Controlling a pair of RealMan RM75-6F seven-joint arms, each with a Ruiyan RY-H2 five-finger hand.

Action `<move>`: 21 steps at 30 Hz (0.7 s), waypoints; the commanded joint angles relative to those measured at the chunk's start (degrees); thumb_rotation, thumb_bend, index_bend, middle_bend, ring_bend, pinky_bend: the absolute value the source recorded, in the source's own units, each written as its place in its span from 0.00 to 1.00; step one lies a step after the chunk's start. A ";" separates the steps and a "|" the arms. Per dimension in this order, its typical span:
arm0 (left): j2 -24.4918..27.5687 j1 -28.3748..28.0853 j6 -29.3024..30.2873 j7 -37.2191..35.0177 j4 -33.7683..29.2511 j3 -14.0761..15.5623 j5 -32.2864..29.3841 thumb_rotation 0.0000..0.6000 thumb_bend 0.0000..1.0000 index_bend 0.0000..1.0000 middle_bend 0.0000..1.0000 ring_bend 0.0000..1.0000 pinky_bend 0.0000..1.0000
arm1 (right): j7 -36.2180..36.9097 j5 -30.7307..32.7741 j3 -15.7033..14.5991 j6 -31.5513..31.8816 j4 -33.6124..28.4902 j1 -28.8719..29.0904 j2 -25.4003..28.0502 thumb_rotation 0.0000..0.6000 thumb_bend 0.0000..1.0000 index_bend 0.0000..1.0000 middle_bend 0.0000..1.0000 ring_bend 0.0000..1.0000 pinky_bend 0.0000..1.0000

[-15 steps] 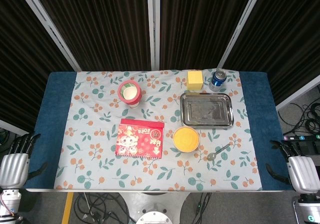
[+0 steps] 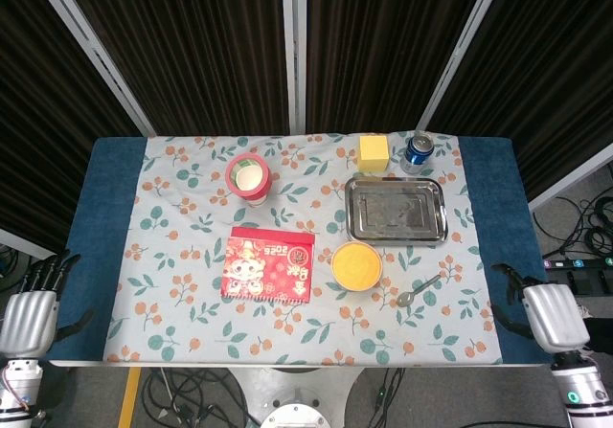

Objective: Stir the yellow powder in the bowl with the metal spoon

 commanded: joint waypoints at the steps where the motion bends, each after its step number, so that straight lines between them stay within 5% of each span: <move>1: -0.18 0.22 -0.11 -0.22 0.09 0.27 -0.24 1.00 0.22 0.19 0.18 0.12 0.12 | -4.45 1.47 1.07 -11.38 1.47 6.90 -2.52 0.95 0.20 0.39 0.91 0.90 1.00; 9: -0.34 0.73 -0.70 -1.01 0.56 0.65 -1.46 1.00 0.22 0.19 0.18 0.12 0.12 | -8.34 4.89 1.40 -24.18 10.91 14.44 -11.96 0.99 0.20 0.45 0.95 0.93 1.00; 21: -0.74 0.60 -1.43 -1.63 1.08 0.51 -2.17 1.00 0.22 0.19 0.18 0.12 0.12 | -11.91 5.45 0.58 -27.17 19.34 17.80 -20.37 1.00 0.20 0.47 0.95 0.93 1.00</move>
